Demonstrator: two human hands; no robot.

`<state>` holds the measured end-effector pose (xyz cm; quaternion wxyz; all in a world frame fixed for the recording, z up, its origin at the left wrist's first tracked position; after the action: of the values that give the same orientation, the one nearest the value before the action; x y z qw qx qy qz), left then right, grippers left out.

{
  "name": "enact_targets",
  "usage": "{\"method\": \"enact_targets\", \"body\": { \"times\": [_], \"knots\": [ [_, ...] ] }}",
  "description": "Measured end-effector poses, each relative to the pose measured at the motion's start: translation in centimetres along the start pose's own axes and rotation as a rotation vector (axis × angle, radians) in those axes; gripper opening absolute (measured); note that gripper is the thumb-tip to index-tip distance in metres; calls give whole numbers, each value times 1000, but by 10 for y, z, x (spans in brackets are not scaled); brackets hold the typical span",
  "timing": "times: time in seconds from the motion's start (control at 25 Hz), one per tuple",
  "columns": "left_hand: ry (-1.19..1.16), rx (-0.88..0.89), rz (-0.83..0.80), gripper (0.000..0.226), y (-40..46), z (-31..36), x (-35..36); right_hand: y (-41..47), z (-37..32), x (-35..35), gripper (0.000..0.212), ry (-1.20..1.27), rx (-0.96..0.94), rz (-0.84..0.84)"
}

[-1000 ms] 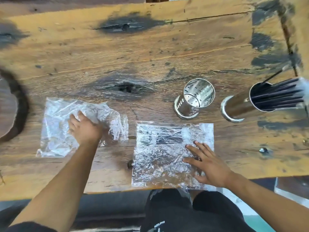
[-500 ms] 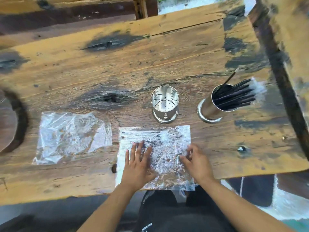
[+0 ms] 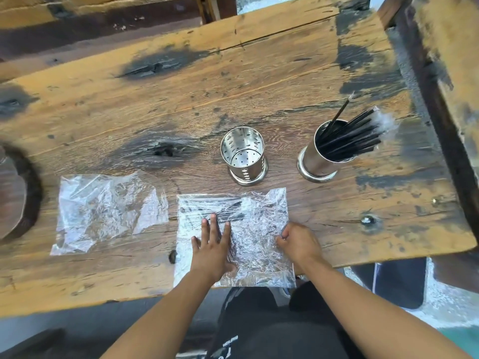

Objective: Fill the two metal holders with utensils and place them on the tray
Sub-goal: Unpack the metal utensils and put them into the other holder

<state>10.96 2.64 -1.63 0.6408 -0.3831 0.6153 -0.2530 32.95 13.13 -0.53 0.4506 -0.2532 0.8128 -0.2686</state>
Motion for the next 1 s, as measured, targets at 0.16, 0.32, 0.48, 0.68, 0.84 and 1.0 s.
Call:
{"method": "enact_targets", "body": {
  "times": [0.16, 0.32, 0.48, 0.68, 0.84, 1.0],
  "knots": [
    [4, -6, -53, 126, 2, 4, 0, 4, -1, 2, 28, -63, -4, -38],
    [23, -12, -75, 125, 2, 5, -1, 0, -2, 2, 22, -74, 12, -19],
    [38, -6, -73, 123, 2, 5, -2, -2, 7, 0, 15, 4, 33, 13],
    [46, -5, -84, 122, 2, 6, -3, -4, 32, -29, 17, 90, 136, 128],
    [40, -8, -85, 123, 3, 7, -4, 1, 37, -35, 19, 49, 140, 65],
    [29, -11, -69, 123, 2, 6, -3, 4, 23, -37, 21, 7, 84, 36]
  ]
}}
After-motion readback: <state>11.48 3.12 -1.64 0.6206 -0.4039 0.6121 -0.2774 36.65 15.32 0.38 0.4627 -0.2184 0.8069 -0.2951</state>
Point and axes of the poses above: each hand's wrist, its own y-axis towards the middle knuckle, its own x-axis out of the palm, z = x × y, the point moved 5 cm from there along y, towards the middle knuckle, and after that the axes turned 8 degrees about y, right-handed, at the moved point
